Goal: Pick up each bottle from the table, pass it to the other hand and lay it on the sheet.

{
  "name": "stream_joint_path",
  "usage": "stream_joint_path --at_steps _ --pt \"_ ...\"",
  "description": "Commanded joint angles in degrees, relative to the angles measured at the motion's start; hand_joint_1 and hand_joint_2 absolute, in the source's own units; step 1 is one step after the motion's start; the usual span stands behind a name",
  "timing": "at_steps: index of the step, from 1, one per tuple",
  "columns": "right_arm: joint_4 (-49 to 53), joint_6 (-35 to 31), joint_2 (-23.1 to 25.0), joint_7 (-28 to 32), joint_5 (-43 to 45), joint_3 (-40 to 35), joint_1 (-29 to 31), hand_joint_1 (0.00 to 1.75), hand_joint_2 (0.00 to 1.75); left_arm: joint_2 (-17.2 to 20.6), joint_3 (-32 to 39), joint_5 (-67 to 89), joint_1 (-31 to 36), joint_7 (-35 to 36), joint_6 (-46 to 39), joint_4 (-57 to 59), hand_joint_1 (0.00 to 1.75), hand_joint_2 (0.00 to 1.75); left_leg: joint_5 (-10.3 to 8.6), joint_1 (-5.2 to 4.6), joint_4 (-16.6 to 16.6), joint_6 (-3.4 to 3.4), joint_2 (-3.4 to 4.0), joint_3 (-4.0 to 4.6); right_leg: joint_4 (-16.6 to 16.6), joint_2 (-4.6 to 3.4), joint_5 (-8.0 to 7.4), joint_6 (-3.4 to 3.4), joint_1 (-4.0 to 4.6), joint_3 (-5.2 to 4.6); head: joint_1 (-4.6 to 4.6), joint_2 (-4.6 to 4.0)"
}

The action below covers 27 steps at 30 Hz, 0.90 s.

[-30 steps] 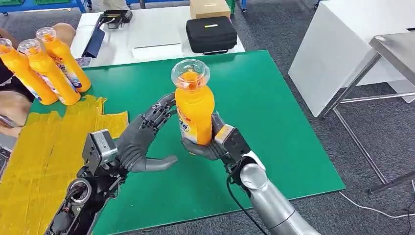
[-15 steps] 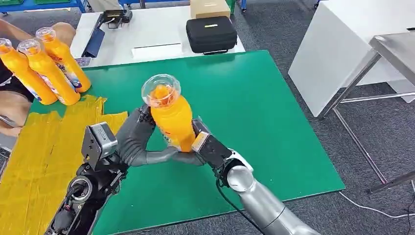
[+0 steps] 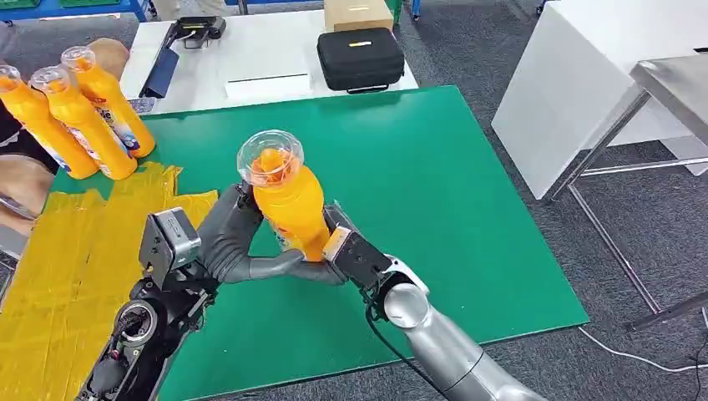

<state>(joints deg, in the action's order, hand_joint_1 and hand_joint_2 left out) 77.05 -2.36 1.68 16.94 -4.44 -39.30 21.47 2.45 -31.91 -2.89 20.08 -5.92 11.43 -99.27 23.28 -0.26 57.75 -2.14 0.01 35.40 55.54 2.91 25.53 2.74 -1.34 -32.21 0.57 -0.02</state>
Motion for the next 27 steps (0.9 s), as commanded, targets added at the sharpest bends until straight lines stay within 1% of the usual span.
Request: stream_joint_path --at_steps 1,2,3,5,7,11,12,13,14,17,19,22,23,24,25,27 --pt "-4.5 0.0 1.3 -1.0 -1.4 -5.6 3.5 1.75 1.75 -0.2 -1.2 1.9 1.3 0.2 -1.2 3.3 0.0 1.75 0.16 0.09 0.0 0.17 0.16 -0.35 -0.1 -0.41 0.1 -0.2 0.06 0.34 0.0 0.0" --pt "-4.5 0.0 1.4 -1.0 -1.4 -5.9 3.6 1.75 1.75 -0.2 -1.1 1.9 1.3 0.1 -1.4 3.4 0.0 1.75 0.05 0.03 0.0 0.08 0.08 -0.13 0.0 -0.2 0.03 -0.1 0.02 0.12 0.0 0.0" --pt "-4.8 0.1 1.4 -1.0 -1.4 -6.3 3.9 1.75 1.75 -0.2 -1.0 2.4 1.2 0.0 -1.9 3.6 0.0 1.75 0.1 0.08 0.0 0.13 0.13 -0.22 -0.1 -0.32 0.05 -0.16 0.06 0.21 -0.02 0.0" --pt "-5.3 0.3 1.5 -1.1 -1.4 -6.8 4.2 1.75 1.75 -0.2 -1.1 2.8 1.2 0.1 -2.4 3.8 0.0 1.75 0.05 0.04 0.0 0.08 0.07 -0.13 -0.1 -0.18 0.03 -0.1 0.03 0.13 0.0 0.0" --pt "-5.6 0.3 1.6 -1.1 -1.4 -7.1 4.3 1.75 1.75 -0.3 -1.3 3.5 1.2 0.1 -2.9 3.7 0.0 1.75 0.14 0.1 0.0 0.16 0.16 -0.35 -0.1 -0.41 0.08 -0.2 0.07 0.34 0.0 0.0" --pt "-5.2 -0.4 1.2 -1.1 -2.5 -7.7 4.3 1.75 1.75 -1.3 -2.6 4.6 1.4 1.2 -2.9 4.9 0.0 1.75 0.04 0.03 0.0 0.07 0.04 -0.12 -0.1 -0.16 0.03 -0.09 0.02 0.13 -0.02 0.0" --pt "-5.1 -0.6 1.0 -1.0 -3.1 -8.0 4.3 1.75 1.75 -1.5 -2.6 4.6 1.5 1.4 -3.1 5.4 0.0 1.75 0.1 0.08 0.0 0.12 0.05 -0.24 -0.1 -0.25 0.07 -0.14 0.05 0.26 0.0 0.0" --pt "-5.0 -0.7 1.0 -1.1 -3.4 -8.2 4.3 1.75 1.75 -1.7 -2.5 4.8 1.6 1.5 -3.2 5.8 0.0 1.75 0.05 0.04 0.0 0.08 -0.01 -0.15 -0.1 -0.13 0.05 -0.1 0.02 0.16 0.0 0.0" --pt "-4.9 -0.7 1.0 -1.1 -3.5 -8.3 4.2 1.75 1.75 -1.8 -2.5 4.8 1.8 1.5 -3.2 6.2 0.0 1.75 0.11 0.07 0.0 0.13 0.0 -0.28 -0.1 -0.23 0.09 -0.16 0.05 0.32 -0.02 0.0" --pt "-4.9 -0.7 1.0 -1.2 -4.2 -8.8 4.4 1.75 1.75 -1.9 -2.4 4.8 2.0 1.6 -3.3 6.8 0.0 1.75 0.05 0.03 0.0 0.07 0.04 -0.13 -0.1 -0.16 0.04 -0.09 0.01 0.13 0.0 0.0" --pt "-4.9 -0.7 1.1 -1.2 -4.6 -9.1 4.4 1.75 1.75 -2.0 -2.3 4.9 2.1 1.7 -3.4 7.0 0.0 1.75 0.06 0.05 0.0 0.1 0.01 -0.17 -0.1 -0.17 0.05 -0.12 0.04 0.19 -0.02 0.0" --pt "-4.9 -0.7 1.1 -1.2 -4.6 -9.1 4.4 1.75 1.75 -2.0 -2.3 5.0 2.1 1.8 -3.4 7.0 0.0 1.75 0.16 0.11 0.0 0.18 0.07 -0.37 -0.1 -0.35 0.12 -0.23 0.08 0.4 0.0 0.0" --pt "-5.1 -0.7 1.4 -1.2 -4.5 -9.3 4.4 1.75 1.75 -2.3 -2.0 4.9 2.1 1.6 -4.0 7.2 0.05 1.75 0.1 0.07 0.0 0.13 0.05 -0.24 -0.1 -0.25 0.08 -0.15 0.05 0.25 0.0 0.0" --pt "-5.1 -0.7 1.4 -1.2 -4.5 -9.3 4.4 1.75 1.75 -2.4 -1.7 4.8 1.9 1.3 -4.5 7.0 1.47 1.75 0.14 0.09 0.0 0.17 0.06 -0.33 -0.1 -0.32 0.12 -0.2 0.07 0.36 0.0 0.0" --pt "-5.1 -0.6 1.4 -1.2 -4.5 -9.3 4.4 1.75 1.75 -2.4 -1.5 4.7 1.8 1.2 -4.8 6.8 1.75 1.75 0.08 0.08 0.0 0.11 0.03 -0.19 -0.1 -0.21 0.06 -0.14 0.06 0.2 0.0 0.0" --pt "-5.1 -0.6 1.4 -1.2 -4.5 -9.3 4.4 1.75 1.75 -2.3 -0.8 4.3 1.2 0.8 -5.6 6.0 1.75 1.75 0.16 0.1 0.0 0.16 0.08 -0.33 -0.1 -0.34 0.11 -0.2 0.08 0.35 0.0 0.0"
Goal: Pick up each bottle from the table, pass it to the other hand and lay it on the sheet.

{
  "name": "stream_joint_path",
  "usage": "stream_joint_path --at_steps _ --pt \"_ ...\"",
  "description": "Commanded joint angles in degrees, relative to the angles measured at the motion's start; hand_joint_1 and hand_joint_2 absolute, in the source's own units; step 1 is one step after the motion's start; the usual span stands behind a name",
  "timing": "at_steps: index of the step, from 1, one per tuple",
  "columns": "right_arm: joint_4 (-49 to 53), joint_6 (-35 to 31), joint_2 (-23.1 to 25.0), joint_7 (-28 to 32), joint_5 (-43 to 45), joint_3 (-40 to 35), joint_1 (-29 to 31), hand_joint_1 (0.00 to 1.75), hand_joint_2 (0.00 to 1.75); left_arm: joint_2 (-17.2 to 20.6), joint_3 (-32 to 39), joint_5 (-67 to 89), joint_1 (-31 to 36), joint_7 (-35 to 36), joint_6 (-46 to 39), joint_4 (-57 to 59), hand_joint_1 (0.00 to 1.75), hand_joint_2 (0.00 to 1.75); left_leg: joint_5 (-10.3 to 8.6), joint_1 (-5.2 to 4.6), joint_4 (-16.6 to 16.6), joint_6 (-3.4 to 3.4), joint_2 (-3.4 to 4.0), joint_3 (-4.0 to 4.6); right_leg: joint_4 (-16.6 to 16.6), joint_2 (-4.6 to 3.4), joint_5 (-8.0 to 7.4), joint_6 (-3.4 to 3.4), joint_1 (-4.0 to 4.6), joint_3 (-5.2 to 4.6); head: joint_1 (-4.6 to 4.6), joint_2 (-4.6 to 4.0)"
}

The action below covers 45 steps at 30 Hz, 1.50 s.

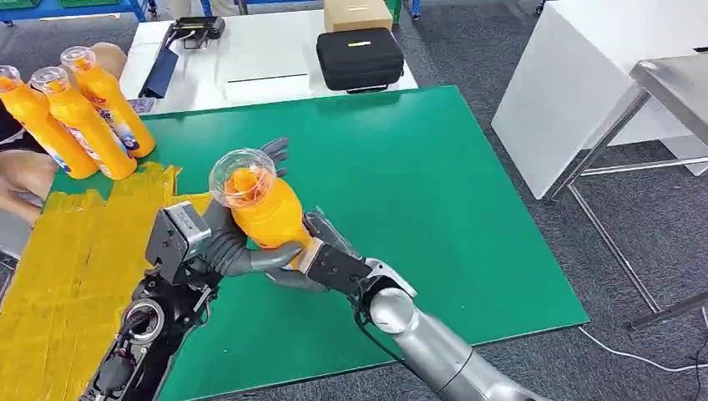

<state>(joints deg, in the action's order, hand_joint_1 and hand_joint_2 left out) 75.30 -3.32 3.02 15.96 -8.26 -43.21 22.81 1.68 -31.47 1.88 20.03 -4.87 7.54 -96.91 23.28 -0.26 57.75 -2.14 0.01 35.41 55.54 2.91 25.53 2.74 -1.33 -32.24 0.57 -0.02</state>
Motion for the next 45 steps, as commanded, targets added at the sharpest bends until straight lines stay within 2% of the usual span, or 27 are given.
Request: stream_joint_path --at_steps 1,9,10,22,23,24,25,26,31,35,38,41,45 --pt "-3.3 0.4 0.1 -0.2 -0.7 -5.4 3.0 1.75 1.75 -1.4 -1.2 -0.5 1.1 -0.3 -1.7 3.5 1.75 1.75 0.11 0.07 0.0 0.11 0.1 -0.22 -0.1 -0.29 0.07 -0.14 0.05 0.24 0.0 0.0" --pt "-3.8 0.3 0.0 -0.3 -0.6 -5.1 3.1 1.75 1.75 -1.6 -0.2 -1.4 0.4 -1.1 -2.9 2.6 1.75 1.75 0.07 0.06 0.0 0.09 0.05 -0.13 -0.1 -0.2 0.04 -0.11 0.05 0.16 0.0 0.0" --pt "-3.8 0.3 0.0 -0.3 -0.6 -5.1 3.1 1.75 1.75 -1.6 -0.1 -1.6 0.4 -1.2 -3.0 2.6 1.75 1.75 0.21 0.13 0.0 0.21 0.11 -0.42 -0.1 -0.44 0.15 -0.25 0.1 0.47 0.0 0.0" --pt "-4.2 -1.1 0.4 -0.5 0.3 -4.2 3.1 1.75 1.75 -1.6 1.7 -1.6 -0.1 -2.6 -5.7 1.4 1.75 1.75 0.07 0.04 0.0 0.08 0.05 -0.12 0.0 -0.2 0.05 -0.11 0.02 0.14 -0.02 0.0" --pt "-4.1 -1.4 0.4 -0.5 0.6 -3.8 3.0 1.45 1.75 -1.4 2.0 -1.5 -0.2 -2.7 -5.9 1.1 1.75 1.75 0.12 0.08 0.0 0.13 0.08 -0.22 -0.1 -0.3 0.09 -0.16 0.06 0.25 0.0 0.0" --pt "-4.0 -1.4 0.3 -0.5 0.6 -3.7 3.0 1.45 1.75 -1.2 2.2 -1.6 -0.3 -2.6 -5.8 0.7 1.75 1.75 0.08 0.05 0.0 0.1 0.07 -0.13 0.0 -0.23 0.05 -0.12 0.04 0.16 0.0 0.0" --pt "-4.0 -1.4 0.3 -0.5 0.6 -3.7 3.0 1.45 1.75 -1.2 2.2 -1.6 -0.3 -2.6 -5.8 0.7 1.75 1.75 0.22 0.12 0.0 0.21 0.13 -0.41 -0.1 -0.46 0.16 -0.25 0.09 0.45 0.0 0.0" --pt "-3.8 -1.7 0.4 -0.6 1.0 -3.3 2.9 0.0 1.75 -1.2 2.6 -1.5 -0.5 -2.7 -6.1 0.3 1.75 1.75 0.09 0.07 0.0 0.11 0.07 -0.13 0.0 -0.24 0.06 -0.13 0.05 0.16 -0.02 0.0" --pt "1.3 -4.1 -2.0 -1.3 5.3 1.9 0.7 0.0 1.75 0.6 8.1 3.1 -1.6 -3.3 -10.1 -2.2 1.75 1.75 0.11 0.09 0.0 0.13 0.06 -0.17 0.0 -0.26 0.08 -0.16 0.07 0.2 -0.02 0.0" --pt "2.4 -4.2 -2.2 -1.6 5.8 3.0 0.1 0.0 1.75 0.8 9.2 5.2 -1.7 -3.7 -10.8 -2.2 1.75 1.75 0.14 0.1 0.0 0.15 0.03 -0.24 -0.1 -0.26 0.11 -0.18 0.08 0.28 -0.02 0.0" --pt "8.9 -7.6 -4.9 -1.0 8.6 8.6 -3.7 0.0 1.75 2.2 14.5 12.5 -3.5 -2.9 -15.8 -2.2 1.75 1.75 0.12 0.1 0.0 0.14 0.07 -0.22 -0.1 -0.28 0.1 -0.16 0.07 0.25 0.0 0.0" --pt "17.6 -8.0 -7.4 -0.3 10.0 12.9 -8.2 0.0 1.75 3.8 18.4 19.7 -4.4 -2.8 -19.0 0.0 1.75 1.75 0.15 0.09 -0.1 0.17 -0.05 -0.36 -0.1 -0.22 0.17 -0.2 0.05 0.43 0.0 0.0" --pt "27.4 -10.1 -9.7 2.0 7.2 15.5 -12.4 0.0 1.75 4.7 19.1 34.4 -2.7 -1.1 -24.7 5.6 1.75 1.75 0.09 0.06 0.0 0.15 -0.19 -0.23 -0.1 -0.03 0.17 -0.17 0.04 0.31 -0.02 0.0"
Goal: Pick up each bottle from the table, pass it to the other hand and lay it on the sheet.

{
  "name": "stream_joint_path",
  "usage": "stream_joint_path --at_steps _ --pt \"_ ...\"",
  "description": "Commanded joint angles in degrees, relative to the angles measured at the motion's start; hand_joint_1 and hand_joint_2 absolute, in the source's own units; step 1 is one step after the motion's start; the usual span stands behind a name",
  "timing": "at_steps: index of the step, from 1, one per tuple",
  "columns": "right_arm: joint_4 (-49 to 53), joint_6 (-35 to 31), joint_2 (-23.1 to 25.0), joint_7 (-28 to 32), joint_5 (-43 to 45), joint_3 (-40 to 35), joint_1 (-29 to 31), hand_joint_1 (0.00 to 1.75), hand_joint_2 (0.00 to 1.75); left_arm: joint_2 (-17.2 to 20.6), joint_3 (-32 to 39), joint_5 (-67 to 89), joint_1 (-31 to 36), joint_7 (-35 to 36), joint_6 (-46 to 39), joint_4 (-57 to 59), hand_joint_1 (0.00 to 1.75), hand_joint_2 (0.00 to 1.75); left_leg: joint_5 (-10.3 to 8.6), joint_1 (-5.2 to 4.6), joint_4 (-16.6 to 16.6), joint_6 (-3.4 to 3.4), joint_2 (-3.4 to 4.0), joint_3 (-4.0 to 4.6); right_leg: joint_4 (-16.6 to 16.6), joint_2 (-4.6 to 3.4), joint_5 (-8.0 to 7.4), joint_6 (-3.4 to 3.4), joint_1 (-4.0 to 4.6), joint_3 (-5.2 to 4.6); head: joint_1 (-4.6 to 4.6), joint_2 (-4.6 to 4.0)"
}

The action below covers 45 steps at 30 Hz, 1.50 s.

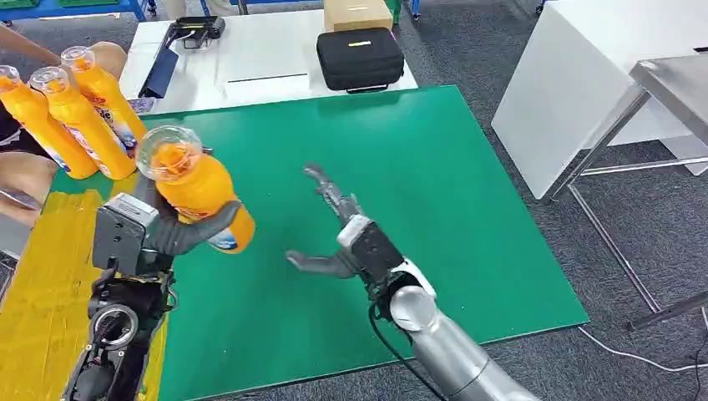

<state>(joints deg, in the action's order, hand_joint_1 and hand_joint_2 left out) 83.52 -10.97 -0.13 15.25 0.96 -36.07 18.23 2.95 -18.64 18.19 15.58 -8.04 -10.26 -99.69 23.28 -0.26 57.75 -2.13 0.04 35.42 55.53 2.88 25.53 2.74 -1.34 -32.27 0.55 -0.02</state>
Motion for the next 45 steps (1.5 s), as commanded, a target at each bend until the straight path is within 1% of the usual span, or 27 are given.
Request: stream_joint_path --at_steps 1,3,5,6,7,8,9,10,11,12,14,15,16,19,22,23,25,26,32,33,34,37,39,40,42,44,45 --pt "20.8 -4.1 -7.2 3.1 -5.6 8.9 -8.6 0.0 1.75 3.7 6.5 21.8 2.1 3.4 -7.7 9.8 1.75 1.75 0.05 0.04 0.0 0.11 -0.24 -0.15 0.0 0.07 0.14 -0.14 0.02 0.24 0.0 0.0" --pt "23.3 -5.2 -8.4 2.8 -8.2 10.0 -10.3 0.0 1.75 4.0 7.0 28.1 2.8 6.0 -8.7 12.7 1.75 1.75 0.05 0.04 0.0 0.11 -0.21 -0.16 -0.1 0.04 0.12 -0.13 0.02 0.24 0.0 0.0" --pt "25.7 -5.9 -10.0 2.6 -9.3 12.6 -13.5 0.0 1.75 4.9 7.9 44.1 3.0 10.9 -10.5 16.1 1.75 1.75 0.06 0.05 0.0 0.12 -0.18 -0.18 -0.1 0.0 0.11 -0.14 0.03 0.25 0.0 0.0" --pt "26.8 -6.2 -10.4 2.7 -9.5 14.5 -15.4 0.0 1.75 6.2 8.3 55.2 2.6 14.1 -9.1 17.7 1.75 1.75 0.08 0.08 -0.1 0.15 -0.28 -0.31 -0.1 0.04 0.16 -0.19 0.05 0.43 0.02 0.0" --pt "27.5 -6.5 -10.6 2.7 -9.4 16.0 -16.9 0.0 1.75 6.8 8.7 59.4 2.6 14.7 -7.7 19.2 1.75 1.75 0.05 0.05 -0.1 0.12 -0.31 -0.28 -0.2 0.11 0.14 -0.16 0.02 0.38 0.0 0.0" --pt "28.3 -7.0 -10.8 2.9 -9.0 17.6 -18.5 0.0 1.75 6.7 9.3 59.7 2.9 14.3 -7.1 21.2 1.75 1.75 0.02 0.02 -0.1 0.08 -0.19 -0.16 -0.1 0.07 0.08 -0.1 0.0 0.19 0.02 0.0" --pt "29.2 -8.0 -11.4 3.8 -8.2 19.8 -20.7 0.0 1.75 7.0 9.4 59.4 4.0 13.3 -5.8 24.9 1.75 1.75 0.07 0.05 -0.1 0.13 -0.24 -0.28 -0.2 0.04 0.13 -0.15 0.03 0.36 0.02 0.0" --pt "29.3 -7.9 -11.7 4.3 -7.7 20.2 -21.1 0.0 1.75 7.0 9.5 59.2 4.3 12.8 -6.4 26.0 1.75 1.75 0.08 0.08 -0.1 0.16 -0.37 -0.39 -0.2 0.11 0.19 -0.2 0.04 0.53 0.0 0.0" --pt "29.4 -7.7 -11.8 4.7 -7.3 20.6 -21.5 0.0 1.75 6.9 9.6 59.1 4.7 12.4 -7.0 27.1 1.75 1.75 0.02 0.03 -0.1 0.08 -0.22 -0.14 -0.1 0.08 0.09 -0.11 0.01 0.2 0.02 0.0" --pt "29.4 -7.7 -11.8 4.7 -7.3 20.6 -21.5 0.0 1.75 6.9 9.6 59.1 4.7 12.4 -7.0 27.1 1.75 1.75 0.07 0.06 -0.1 0.13 -0.26 -0.27 -0.1 0.05 0.14 -0.17 0.03 0.35 0.02 0.02" --pt "29.4 -7.7 -11.6 4.7 -7.3 20.5 -21.3 0.0 1.75 6.6 9.4 59.1 4.9 12.5 -6.8 27.1 1.75 1.75 0.05 0.02 0.0 0.09 -0.09 -0.08 -0.1 -0.04 0.08 -0.12 0.01 0.09 0.0 0.0" --pt "29.2 -8.3 -11.2 4.7 -7.2 20.9 -21.5 0.0 1.75 7.8 8.7 62.7 5.2 14.2 -5.1 27.9 1.75 1.75 0.18 0.1 0.0 0.2 -0.12 -0.36 -0.1 -0.19 0.2 -0.26 0.07 0.42 0.0 0.0" --pt "29.6 -9.1 -11.0 4.7 -7.1 21.8 -22.4 0.0 1.75 8.3 8.5 64.2 5.4 14.8 -4.3 29.3 1.75 1.75 0.07 0.04 0.0 0.1 -0.06 -0.08 -0.1 -0.1 0.08 -0.13 0.03 0.11 0.02 0.0" --pt "31.3 -10.4 -9.5 5.2 -6.4 25.1 -25.5 0.0 1.75 10.3 7.1 68.8 7.8 14.7 -3.6 38.5 1.75 1.75 0.11 0.08 -0.1 0.17 -0.12 -0.29 -0.1 -0.13 0.15 -0.21 0.06 0.34 -0.02 0.0" --pt "32.2 -10.1 -7.2 4.5 -7.5 26.4 -26.7 0.0 1.75 10.7 5.4 70.6 10.3 13.3 -3.5 46.3 1.75 1.75 0.07 0.06 -0.1 0.16 -0.13 -0.29 -0.1 -0.09 0.13 -0.21 0.03 0.31 0.04 0.0" --pt "33.4 -9.8 -5.2 3.8 -8.4 27.4 -27.4 0.0 1.75 10.3 4.5 70.2 11.9 12.1 -4.8 50.9 1.75 1.75 0.03 0.03 -0.1 0.11 -0.11 -0.16 -0.1 -0.04 0.09 -0.13 0.02 0.16 -0.02 0.0" --pt "33.8 -9.7 -5.0 3.6 -8.6 27.3 -27.5 0.0 1.75 10.0 4.3 70.2 12.0 12.3 -5.1 51.4 1.75 1.75 0.11 0.1 -0.1 0.23 -0.16 -0.42 -0.1 -0.14 0.19 -0.28 0.07 0.45 0.02 0.0" --pt "33.8 -9.7 -5.0 3.6 -8.6 27.3 -27.5 0.0 1.75 10.0 4.3 70.2 12.0 12.3 -5.1 51.4 1.75 1.75 0.04 0.04 -0.1 0.09 -0.07 -0.13 -0.1 -0.08 0.08 -0.12 0.02 0.11 0.0 0.0" --pt "34.3 -8.1 -3.2 2.5 -7.6 28.9 -28.0 0.0 1.75 9.6 2.6 70.8 13.7 12.3 -3.3 54.7 1.75 1.75 0.08 0.06 0.0 0.12 -0.04 -0.15 -0.1 -0.22 0.11 -0.15 0.03 0.14 0.0 0.02" --pt "34.8 -7.6 -2.2 2.3 -6.8 29.7 -28.4 0.0 1.75 8.9 2.0 70.2 14.8 11.9 -3.3 57.2 1.47 1.75 0.04 0.04 0.0 0.1 -0.07 -0.08 0.0 -0.13 0.09 -0.12 0.01 0.07 0.0 0.0" --pt "34.9 -7.1 -1.6 1.9 -6.1 30.2 -28.6 0.0 1.75 8.3 1.7 69.9 15.4 12.1 -3.9 59.4 0.0 1.75 0.01 0.02 0.0 0.08 -0.08 -0.04 0.0 -0.08 0.07 -0.1 0.0 0.01 0.0 0.0" --pt "35.0 -5.1 -1.0 1.6 -4.0 30.9 -28.8 0.0 1.75 6.7 0.9 68.1 17.0 11.4 -2.0 64.1 0.0 1.75 0.07 0.07 -0.1 0.16 -0.17 -0.25 -0.1 -0.08 0.14 -0.21 0.04 0.27 0.02 0.02" --pt "35.4 -4.9 -0.7 1.7 -4.1 31.0 -29.6 0.0 1.75 6.1 2.2 65.4 16.1 11.0 -2.5 63.7 0.0 1.75 0.03 0.02 -0.1 0.09 -0.07 -0.11 -0.1 -0.09 0.07 -0.12 0.0 0.08 0.02 0.0" --pt "35.7 -4.6 -0.9 1.2 -5.0 30.9 -30.1 0.0 0.0 5.7 3.4 61.8 15.2 9.1 -1.4 62.5 0.0 1.75 0.13 0.11 -0.1 0.21 -0.14 -0.38 -0.2 -0.19 0.18 -0.27 0.07 0.42 0.0 0.0" --pt "35.8 -4.7 -1.0 0.8 -5.6 31.5 -30.8 0.0 0.0 4.9 5.5 54.3 12.6 5.4 -0.3 57.7 0.0 1.75 0.12 0.08 -0.1 0.15 -0.07 -0.27 -0.1 -0.2 0.15 -0.19 0.05 0.28 0.0 0.0" --pt "36.3 -4.2 -0.6 0.9 -5.1 32.6 -31.8 0.0 0.0 4.2 7.5 42.9 6.2 2.7 1.2 43.1 0.0 1.75 0.11 0.05 -0.1 0.11 -0.01 -0.29 -0.1 -0.2 0.11 -0.14 0.02 0.29 0.0 0.0" --pt "36.9 -4.1 -0.4 1.0 -4.7 32.9 -32.4 0.0 0.0 4.7 6.8 40.2 4.0 3.7 2.7 37.3 0.0 1.75 0.08 0.0 -0.1 0.07 0.07 -0.19 -0.1 -0.24 0.07 -0.1 -0.02 0.17 0.04 0.0"
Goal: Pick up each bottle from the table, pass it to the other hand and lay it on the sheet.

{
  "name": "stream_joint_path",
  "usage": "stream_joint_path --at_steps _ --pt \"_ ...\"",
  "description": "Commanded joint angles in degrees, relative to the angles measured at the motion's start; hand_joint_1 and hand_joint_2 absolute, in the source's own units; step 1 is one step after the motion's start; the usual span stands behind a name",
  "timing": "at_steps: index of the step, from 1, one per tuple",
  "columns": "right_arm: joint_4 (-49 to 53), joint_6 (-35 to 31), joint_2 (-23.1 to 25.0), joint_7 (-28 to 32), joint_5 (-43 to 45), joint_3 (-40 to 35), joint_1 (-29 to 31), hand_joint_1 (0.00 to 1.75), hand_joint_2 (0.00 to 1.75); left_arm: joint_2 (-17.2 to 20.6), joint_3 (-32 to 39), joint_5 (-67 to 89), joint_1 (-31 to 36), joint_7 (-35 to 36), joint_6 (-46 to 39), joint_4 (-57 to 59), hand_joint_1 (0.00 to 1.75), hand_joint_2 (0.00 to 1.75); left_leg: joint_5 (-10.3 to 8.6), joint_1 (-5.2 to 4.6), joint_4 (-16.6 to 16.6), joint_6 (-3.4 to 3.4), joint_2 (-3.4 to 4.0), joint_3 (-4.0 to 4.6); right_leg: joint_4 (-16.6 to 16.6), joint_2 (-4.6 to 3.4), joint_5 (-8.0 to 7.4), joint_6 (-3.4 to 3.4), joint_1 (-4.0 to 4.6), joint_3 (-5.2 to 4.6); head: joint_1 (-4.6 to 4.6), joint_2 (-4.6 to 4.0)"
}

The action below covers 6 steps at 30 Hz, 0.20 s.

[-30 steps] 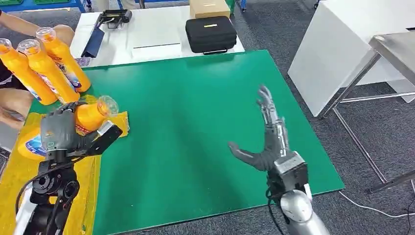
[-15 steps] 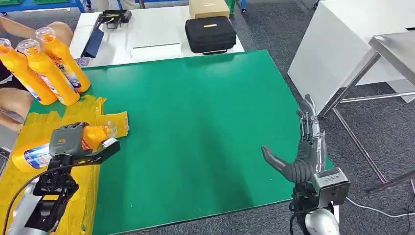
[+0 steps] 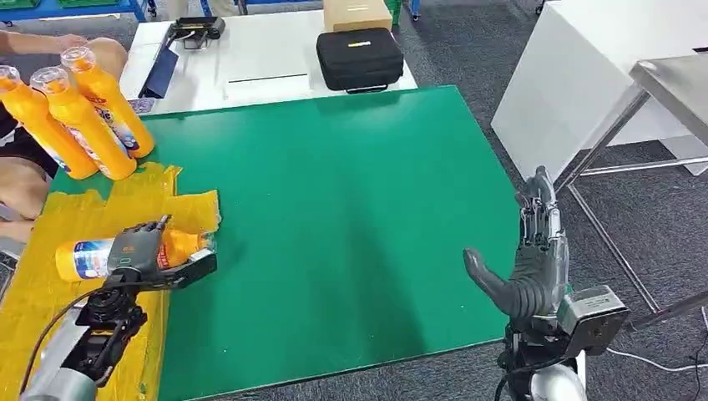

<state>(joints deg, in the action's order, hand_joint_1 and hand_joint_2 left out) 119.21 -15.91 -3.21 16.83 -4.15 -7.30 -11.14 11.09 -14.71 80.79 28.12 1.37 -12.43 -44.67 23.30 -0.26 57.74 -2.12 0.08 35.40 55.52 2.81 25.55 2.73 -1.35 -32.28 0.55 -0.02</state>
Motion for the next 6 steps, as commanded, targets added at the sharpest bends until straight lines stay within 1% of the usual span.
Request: stream_joint_path --at_steps 1,3,4,6 --pt "1.3 1.0 2.7 -0.5 0.4 4.3 -3.2 0.0 0.0 -3.0 2.1 -22.9 -9.4 -4.4 5.9 -20.2 0.0 1.75 0.13 0.03 -0.1 0.09 0.04 -0.25 -0.1 -0.23 0.1 -0.12 0.02 0.3 0.0 0.0" --pt "1.5 1.0 2.8 -0.4 0.4 4.3 -3.3 0.0 0.0 -2.8 1.8 -23.0 -9.7 -3.7 6.4 -21.4 0.0 1.75 0.11 0.02 0.0 0.07 0.03 -0.14 -0.1 -0.18 0.07 -0.09 0.02 0.17 0.07 0.0" --pt "1.3 1.0 2.8 -0.5 0.4 4.3 -3.2 0.0 0.0 -2.5 1.6 -23.1 -9.5 -3.6 6.6 -21.2 0.0 1.75 0.19 0.05 0.0 0.11 0.05 -0.28 -0.1 -0.28 0.14 -0.14 0.04 0.31 0.02 0.0" --pt "1.3 1.0 2.8 -0.5 0.4 4.2 -3.1 0.0 0.0 -2.4 1.4 -23.4 -9.3 -3.5 6.7 -20.6 0.0 1.75 0.09 0.03 0.0 0.07 -0.06 -0.1 0.0 -0.09 0.09 -0.1 0.02 0.14 -0.02 0.0"
